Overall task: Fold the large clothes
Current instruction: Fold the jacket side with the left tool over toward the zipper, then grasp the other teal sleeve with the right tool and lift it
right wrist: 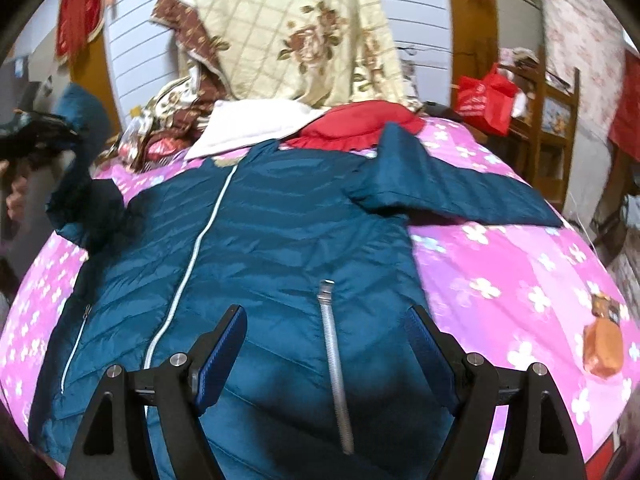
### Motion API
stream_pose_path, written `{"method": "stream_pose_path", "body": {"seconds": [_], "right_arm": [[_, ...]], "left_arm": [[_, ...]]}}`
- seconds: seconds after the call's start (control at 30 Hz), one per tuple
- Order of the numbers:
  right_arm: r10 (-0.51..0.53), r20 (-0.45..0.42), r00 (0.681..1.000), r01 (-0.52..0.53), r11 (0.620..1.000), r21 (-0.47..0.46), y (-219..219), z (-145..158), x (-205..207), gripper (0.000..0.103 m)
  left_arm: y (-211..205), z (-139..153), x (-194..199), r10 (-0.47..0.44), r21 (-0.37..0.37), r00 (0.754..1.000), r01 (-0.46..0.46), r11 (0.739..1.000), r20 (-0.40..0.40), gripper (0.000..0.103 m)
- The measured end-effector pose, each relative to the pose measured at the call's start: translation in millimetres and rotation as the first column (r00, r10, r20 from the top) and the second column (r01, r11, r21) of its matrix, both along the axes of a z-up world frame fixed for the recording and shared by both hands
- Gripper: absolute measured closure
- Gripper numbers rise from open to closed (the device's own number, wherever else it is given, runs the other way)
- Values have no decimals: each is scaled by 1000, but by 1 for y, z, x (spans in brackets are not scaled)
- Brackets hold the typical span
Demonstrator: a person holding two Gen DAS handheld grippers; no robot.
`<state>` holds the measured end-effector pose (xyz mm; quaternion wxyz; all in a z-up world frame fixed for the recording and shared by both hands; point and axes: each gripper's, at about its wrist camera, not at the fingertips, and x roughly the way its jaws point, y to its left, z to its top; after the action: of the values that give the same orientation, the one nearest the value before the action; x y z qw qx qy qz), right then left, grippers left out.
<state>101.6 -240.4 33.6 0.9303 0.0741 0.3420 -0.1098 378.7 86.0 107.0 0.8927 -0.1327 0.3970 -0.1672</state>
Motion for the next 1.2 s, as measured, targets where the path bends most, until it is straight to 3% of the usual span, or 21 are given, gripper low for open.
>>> {"method": "stream_pose_path", "body": {"seconds": [0.1, 0.2, 0.33, 0.43, 0.6, 0.8, 0.93, 1.07, 1.1, 1.13, 1.2], "right_arm": [[-13, 5, 1000, 13, 999, 52, -21, 0, -11, 24], [-8, 12, 1000, 7, 997, 75, -32, 1, -13, 24], [40, -1, 999, -39, 991, 127, -40, -2, -1, 24], [113, -34, 993, -105, 980, 169, -37, -6, 21, 24], [188, -86, 978, -161, 954, 253, -35, -15, 75, 24], [174, -132, 976, -114, 921, 374, -39, -38, 177, 24], [179, -193, 965, -70, 880, 469, -33, -71, 243, 24], [118, -204, 972, -10, 887, 462, -28, -83, 280, 25], [132, -196, 972, -24, 881, 472, -26, -81, 286, 45], [176, -195, 965, -52, 856, 515, -25, -81, 292, 76], [195, -188, 963, -65, 840, 539, -27, -78, 293, 91]], "left_arm": [[-48, -29, -14, -88, 1, 993, 89, 996, -84, 65], [-74, -50, -44, -147, 9, 981, 150, 989, -126, 62], [-78, -63, -96, -160, 77, 980, 170, 982, -115, 41], [-78, -72, -123, -128, 154, 987, 142, 978, -93, 39], [-35, -108, -153, 59, 305, 995, -31, 952, -81, 39], [15, -133, -168, 248, 287, 962, -207, 935, -113, 39], [29, -146, -171, 283, 283, 953, -243, 928, -108, 39], [35, -156, -167, 299, 288, 949, -260, 922, -99, 39], [35, -157, -168, 300, 294, 950, -264, 919, -85, 39], [34, -158, -168, 300, 308, 951, -266, 914, -68, 39], [33, -163, -168, 298, 329, 953, -266, 906, -51, 39]]}}
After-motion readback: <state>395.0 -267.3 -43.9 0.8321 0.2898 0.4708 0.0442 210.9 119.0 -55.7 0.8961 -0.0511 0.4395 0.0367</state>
